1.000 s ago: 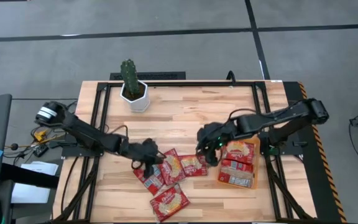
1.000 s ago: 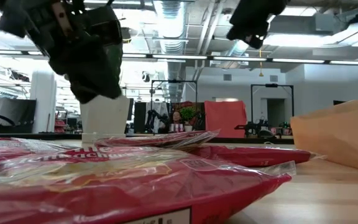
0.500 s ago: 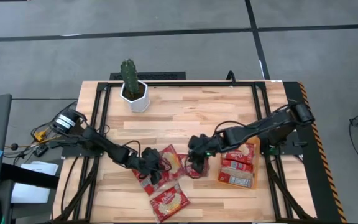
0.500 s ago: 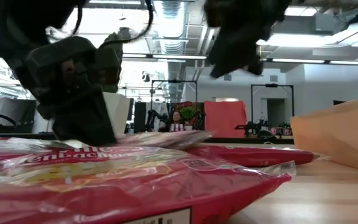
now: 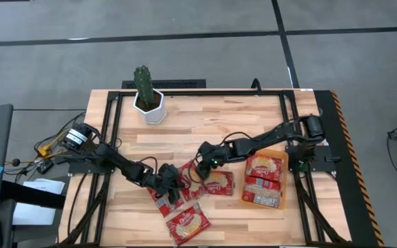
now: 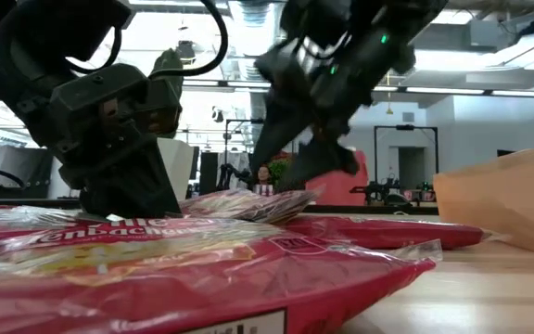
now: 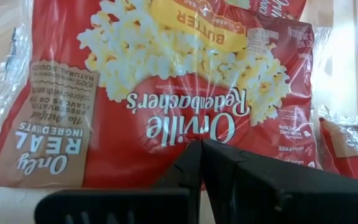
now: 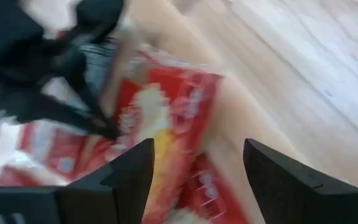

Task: Sort popcorn bags into baskets
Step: Put the popcorn bag into the orange bin

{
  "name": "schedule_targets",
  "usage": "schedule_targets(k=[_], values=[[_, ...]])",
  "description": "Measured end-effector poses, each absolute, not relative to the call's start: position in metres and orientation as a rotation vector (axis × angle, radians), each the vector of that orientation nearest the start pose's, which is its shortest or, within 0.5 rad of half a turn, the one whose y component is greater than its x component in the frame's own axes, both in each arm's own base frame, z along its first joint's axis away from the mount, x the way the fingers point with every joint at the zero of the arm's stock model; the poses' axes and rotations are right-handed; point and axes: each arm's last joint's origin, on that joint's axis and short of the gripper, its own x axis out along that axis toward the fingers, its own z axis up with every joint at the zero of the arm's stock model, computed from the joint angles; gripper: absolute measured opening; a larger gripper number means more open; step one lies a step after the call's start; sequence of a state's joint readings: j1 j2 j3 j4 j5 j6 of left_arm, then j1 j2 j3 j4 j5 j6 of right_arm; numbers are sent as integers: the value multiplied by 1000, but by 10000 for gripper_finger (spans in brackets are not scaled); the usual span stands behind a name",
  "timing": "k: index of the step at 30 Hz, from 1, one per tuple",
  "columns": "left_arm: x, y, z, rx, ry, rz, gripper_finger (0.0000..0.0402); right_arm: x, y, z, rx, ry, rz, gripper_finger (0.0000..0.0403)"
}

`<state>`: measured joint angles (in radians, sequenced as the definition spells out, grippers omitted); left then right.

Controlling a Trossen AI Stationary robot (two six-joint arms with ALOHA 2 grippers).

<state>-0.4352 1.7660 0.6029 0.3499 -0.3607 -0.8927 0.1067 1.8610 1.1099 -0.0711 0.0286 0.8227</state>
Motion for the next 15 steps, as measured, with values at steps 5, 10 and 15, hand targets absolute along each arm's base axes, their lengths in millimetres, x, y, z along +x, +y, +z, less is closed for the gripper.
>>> schedule_targets(k=[5, 10, 15], values=[[266, -112, 93, -549, 702, 271, 0, 390, 32, 145, 746, 772, -251, 270], [266, -111, 92, -557, 689, 305, 0, 394, 44, 133, 768, 794, -172, 270], [268, -108, 92, -574, 671, 323, 0, 395, 53, 127, 759, 806, -151, 246]])
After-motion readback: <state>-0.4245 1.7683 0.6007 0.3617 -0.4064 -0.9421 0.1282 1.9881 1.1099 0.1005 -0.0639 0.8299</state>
